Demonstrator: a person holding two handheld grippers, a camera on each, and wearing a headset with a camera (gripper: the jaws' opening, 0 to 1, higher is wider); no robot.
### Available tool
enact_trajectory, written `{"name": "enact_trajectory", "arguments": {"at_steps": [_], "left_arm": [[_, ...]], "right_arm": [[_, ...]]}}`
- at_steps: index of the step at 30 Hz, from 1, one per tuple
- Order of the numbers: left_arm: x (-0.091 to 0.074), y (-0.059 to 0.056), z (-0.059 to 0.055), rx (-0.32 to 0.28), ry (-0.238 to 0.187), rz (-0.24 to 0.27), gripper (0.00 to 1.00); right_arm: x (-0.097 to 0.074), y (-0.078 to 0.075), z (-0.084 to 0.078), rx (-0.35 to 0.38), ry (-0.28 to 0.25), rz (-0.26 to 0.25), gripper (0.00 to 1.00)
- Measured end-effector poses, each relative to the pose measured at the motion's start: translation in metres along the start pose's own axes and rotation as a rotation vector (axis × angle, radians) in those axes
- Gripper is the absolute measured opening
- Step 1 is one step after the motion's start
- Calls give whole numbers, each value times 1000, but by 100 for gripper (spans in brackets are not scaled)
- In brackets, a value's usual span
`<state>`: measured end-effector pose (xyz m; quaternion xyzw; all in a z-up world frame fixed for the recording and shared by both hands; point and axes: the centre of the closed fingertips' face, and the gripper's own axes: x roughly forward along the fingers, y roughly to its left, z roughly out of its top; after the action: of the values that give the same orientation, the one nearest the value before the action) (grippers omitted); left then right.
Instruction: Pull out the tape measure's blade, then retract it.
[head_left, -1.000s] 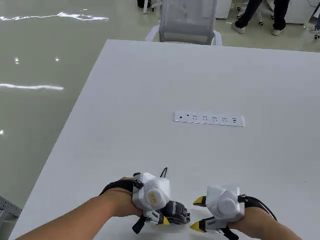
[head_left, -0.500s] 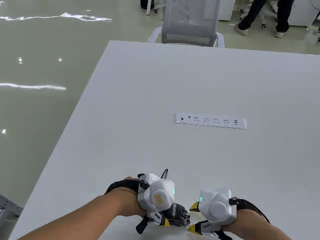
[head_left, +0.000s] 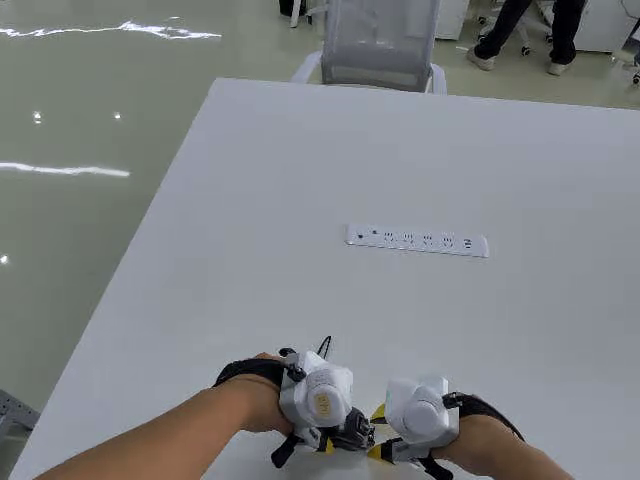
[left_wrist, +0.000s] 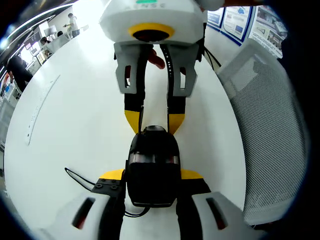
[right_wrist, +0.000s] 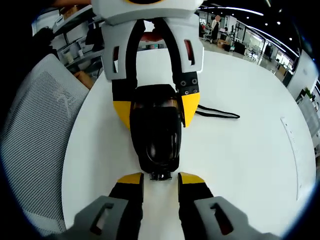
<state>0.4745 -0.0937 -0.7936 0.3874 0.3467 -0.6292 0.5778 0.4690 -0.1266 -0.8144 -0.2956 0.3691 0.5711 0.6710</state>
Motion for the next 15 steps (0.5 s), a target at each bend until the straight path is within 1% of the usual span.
{"name": "enact_trajectory", "arguments": {"at_steps": [3,4,7,12,14,15], "left_arm": [[0,0,0,9,8,-1,36],[1,0,0,9,11,-3,36],[0,0,0,9,15,-7,36],[3,1,5,13,7,-2,36],[4,1,3,4,17,-3,36],[4,1,3,2,16,-5,35]], "right_arm": [[1,2,2,-13,2,2,23],[1,3,1,-21,14,3,22],[1,0,0,-41,23,-8,20],[2,0,-1,-50,38,4,19],[2,0,-1,-43,45,0,18],[2,1,-2,-45,52,10,16]]}}
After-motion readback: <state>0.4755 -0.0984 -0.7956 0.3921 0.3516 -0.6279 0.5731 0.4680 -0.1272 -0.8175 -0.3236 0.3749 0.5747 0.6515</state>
